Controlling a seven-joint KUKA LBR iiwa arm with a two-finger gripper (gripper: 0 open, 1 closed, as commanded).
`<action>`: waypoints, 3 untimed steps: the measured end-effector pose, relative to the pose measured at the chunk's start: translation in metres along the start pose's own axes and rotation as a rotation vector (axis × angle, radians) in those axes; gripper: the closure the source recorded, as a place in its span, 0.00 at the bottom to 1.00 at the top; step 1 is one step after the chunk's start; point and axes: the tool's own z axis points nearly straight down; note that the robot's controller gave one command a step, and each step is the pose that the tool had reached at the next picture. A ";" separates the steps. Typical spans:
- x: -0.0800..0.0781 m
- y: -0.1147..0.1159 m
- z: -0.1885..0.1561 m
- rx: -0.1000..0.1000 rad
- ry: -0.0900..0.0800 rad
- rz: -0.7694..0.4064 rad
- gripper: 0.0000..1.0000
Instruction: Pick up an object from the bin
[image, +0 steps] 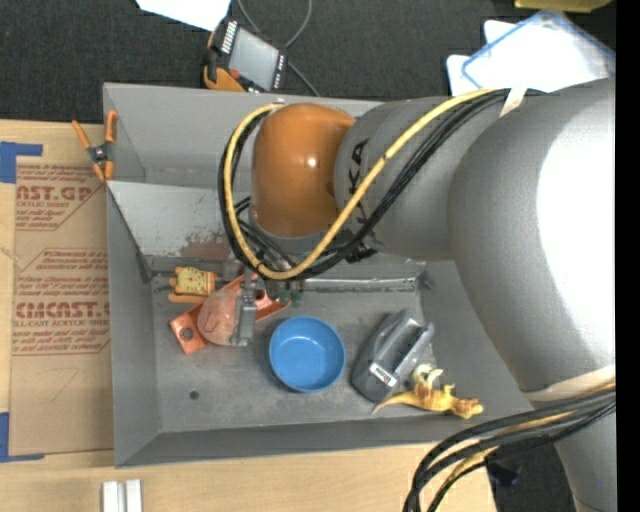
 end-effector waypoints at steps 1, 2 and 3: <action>0.018 -0.015 0.012 0.000 -0.012 -0.138 0.00; 0.001 0.001 0.053 -0.001 0.000 -0.219 0.00; 0.020 -0.024 0.052 -0.002 -0.013 -0.163 0.00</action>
Offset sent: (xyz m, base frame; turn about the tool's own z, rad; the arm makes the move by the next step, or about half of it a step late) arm -0.0004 0.0011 -0.0503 -0.2190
